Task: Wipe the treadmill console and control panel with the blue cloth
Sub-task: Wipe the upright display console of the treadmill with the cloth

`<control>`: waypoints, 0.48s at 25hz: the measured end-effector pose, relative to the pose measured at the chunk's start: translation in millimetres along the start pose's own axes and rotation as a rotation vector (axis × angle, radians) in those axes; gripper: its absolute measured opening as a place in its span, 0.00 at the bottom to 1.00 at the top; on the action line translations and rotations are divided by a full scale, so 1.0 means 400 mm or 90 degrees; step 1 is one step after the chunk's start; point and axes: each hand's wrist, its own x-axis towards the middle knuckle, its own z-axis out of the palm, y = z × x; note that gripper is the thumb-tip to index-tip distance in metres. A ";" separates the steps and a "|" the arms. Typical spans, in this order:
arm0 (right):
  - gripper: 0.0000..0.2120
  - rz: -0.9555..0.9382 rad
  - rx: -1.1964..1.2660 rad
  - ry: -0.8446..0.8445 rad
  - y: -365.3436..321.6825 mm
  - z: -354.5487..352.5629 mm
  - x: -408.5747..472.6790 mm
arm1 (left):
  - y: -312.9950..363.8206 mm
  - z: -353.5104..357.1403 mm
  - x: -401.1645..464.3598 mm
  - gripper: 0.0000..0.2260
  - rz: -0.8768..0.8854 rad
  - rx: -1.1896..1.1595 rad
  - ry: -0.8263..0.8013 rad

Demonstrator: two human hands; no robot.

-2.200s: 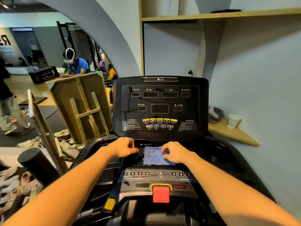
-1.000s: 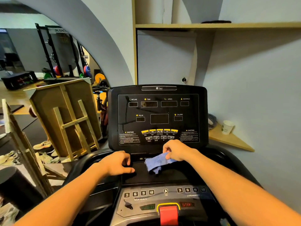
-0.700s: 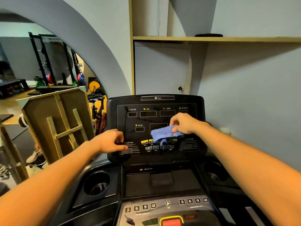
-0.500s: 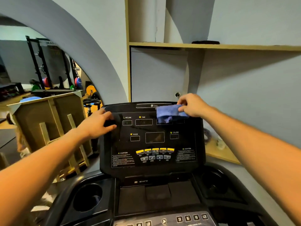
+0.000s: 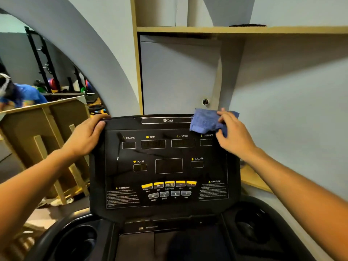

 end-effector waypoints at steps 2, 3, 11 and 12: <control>0.27 0.020 -0.022 -0.001 0.000 0.018 -0.012 | -0.002 0.007 0.000 0.10 0.009 -0.009 0.010; 0.33 -0.002 -0.037 -0.007 0.000 0.028 -0.022 | -0.002 0.008 -0.002 0.10 0.010 -0.010 0.017; 0.32 0.002 -0.157 -0.049 -0.010 0.072 -0.023 | -0.009 0.032 -0.009 0.10 0.026 -0.046 0.070; 0.31 0.009 -0.195 -0.041 -0.014 0.080 -0.016 | -0.009 0.037 -0.009 0.10 0.021 -0.053 0.078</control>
